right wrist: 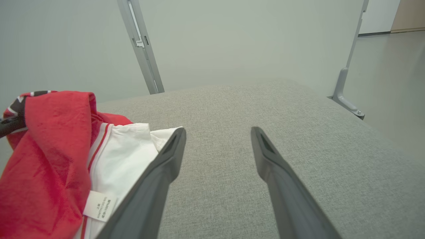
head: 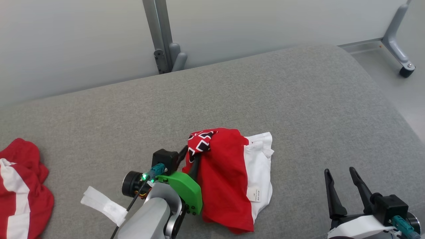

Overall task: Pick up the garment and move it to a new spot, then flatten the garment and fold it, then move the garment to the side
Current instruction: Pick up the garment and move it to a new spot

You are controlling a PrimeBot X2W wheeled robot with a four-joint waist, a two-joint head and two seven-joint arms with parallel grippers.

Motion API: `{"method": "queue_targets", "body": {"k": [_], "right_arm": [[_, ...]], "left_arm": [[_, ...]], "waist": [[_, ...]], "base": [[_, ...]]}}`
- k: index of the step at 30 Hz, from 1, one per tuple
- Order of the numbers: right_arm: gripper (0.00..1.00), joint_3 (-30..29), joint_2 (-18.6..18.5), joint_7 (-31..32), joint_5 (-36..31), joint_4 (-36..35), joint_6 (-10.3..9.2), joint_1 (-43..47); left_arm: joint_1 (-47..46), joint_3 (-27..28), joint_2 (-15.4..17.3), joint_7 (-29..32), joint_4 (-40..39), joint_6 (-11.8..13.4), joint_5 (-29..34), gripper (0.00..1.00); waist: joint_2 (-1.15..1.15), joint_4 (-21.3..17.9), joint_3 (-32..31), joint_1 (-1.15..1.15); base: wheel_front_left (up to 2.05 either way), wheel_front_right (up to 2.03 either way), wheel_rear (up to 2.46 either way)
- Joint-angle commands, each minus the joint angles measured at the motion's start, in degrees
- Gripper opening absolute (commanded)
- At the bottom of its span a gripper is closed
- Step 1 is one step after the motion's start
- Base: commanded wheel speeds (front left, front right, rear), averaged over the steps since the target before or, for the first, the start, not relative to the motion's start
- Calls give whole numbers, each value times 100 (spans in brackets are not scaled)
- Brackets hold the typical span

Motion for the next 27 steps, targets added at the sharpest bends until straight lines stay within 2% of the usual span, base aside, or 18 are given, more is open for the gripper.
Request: {"method": "queue_targets", "body": {"k": [1,4,13,17,20,25,27], "right_arm": [[100,1,-36,-19,-53,-45,0,8],[100,-27,-58,-19,-70,-168,0,30],[100,-128,-130,-19,-113,-592,0,131],[100,-218,-173,-20,-148,-635,0,198],[100,-301,-192,-20,-172,-623,0,246],[100,-369,-217,-19,-205,-563,0,320],[100,-417,-228,-20,-230,-527,0,361]], "left_arm": [[-41,27,29,-41,-41,56,-8,100],[159,91,158,-153,-297,210,8,100],[1283,429,1209,-386,-1728,661,247,100],[1798,693,1413,-421,-2091,781,210,100],[2115,1010,1480,-426,-2412,779,316,100],[2597,1566,1403,-427,-2778,616,566,100],[2830,1815,1359,-423,-2899,430,696,100]], "waist": [[68,86,-32,0],[68,228,-55,0],[68,815,-37,0],[68,1112,-13,0],[68,1308,-10,0],[68,1458,-31,0],[68,1500,-51,0]], "base": [[0,0,0],[0,0,0],[0,0,0],[0,0,0],[0,0,0],[0,0,0],[0,0,0]]}}
